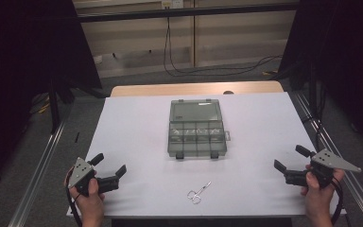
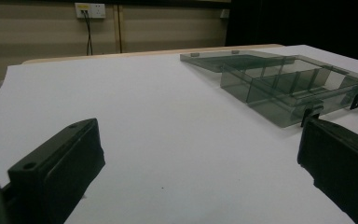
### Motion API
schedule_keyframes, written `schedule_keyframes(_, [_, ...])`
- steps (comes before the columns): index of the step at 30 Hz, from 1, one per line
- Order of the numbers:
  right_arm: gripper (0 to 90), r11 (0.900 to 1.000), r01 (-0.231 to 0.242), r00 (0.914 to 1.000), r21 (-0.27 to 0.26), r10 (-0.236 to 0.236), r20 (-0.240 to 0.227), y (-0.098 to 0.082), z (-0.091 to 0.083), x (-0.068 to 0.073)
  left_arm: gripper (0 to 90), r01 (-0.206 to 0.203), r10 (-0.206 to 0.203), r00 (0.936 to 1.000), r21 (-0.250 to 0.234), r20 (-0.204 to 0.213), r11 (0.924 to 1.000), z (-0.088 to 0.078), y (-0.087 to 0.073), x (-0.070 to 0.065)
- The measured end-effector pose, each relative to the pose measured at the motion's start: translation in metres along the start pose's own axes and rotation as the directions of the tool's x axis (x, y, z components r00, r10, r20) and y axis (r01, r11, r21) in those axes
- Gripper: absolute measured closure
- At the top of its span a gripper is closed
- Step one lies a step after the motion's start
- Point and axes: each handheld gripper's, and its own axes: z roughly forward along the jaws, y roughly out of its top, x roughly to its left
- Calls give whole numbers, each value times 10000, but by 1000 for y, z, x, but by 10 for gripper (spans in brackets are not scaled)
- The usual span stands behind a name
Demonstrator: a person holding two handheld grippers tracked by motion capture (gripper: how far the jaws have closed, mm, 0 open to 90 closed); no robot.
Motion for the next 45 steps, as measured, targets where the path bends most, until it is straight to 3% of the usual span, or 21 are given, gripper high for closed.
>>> schedule_keyframes(14, [0, 9987, 441, 9959, 255, -419, -806, 9, 9, 15, 0, 127, -127, 9999, -106, -22, 9999, 0, -2, 0])
schedule_keyframes(20, [0, 9940, 937, 9858, 565, -847, -1450, 23, 15, 25, 0, -39, 39, 10000, -17, 33, 10000, 1, -2, 0])
schedule_keyframes(25, [0, 9872, 1382, 9739, 795, -1208, -1919, 35, 24, 35, 0, 60, -60, 10000, -20, 54, 10000, 1, -1, 0])
schedule_keyframes(34, [0, 9807, 1724, 9599, 924, -1463, -2390, 50, 42, 51, 0, 66, -66, 9999, -28, 133, 10000, 1, -1, 2])
schedule_keyframes(45, [0, 9670, 2263, 9339, 1168, -1813, -3083, 64, 64, 72, 0, 75, -75, 9998, -21, 200, 10000, 1, -1, 2])
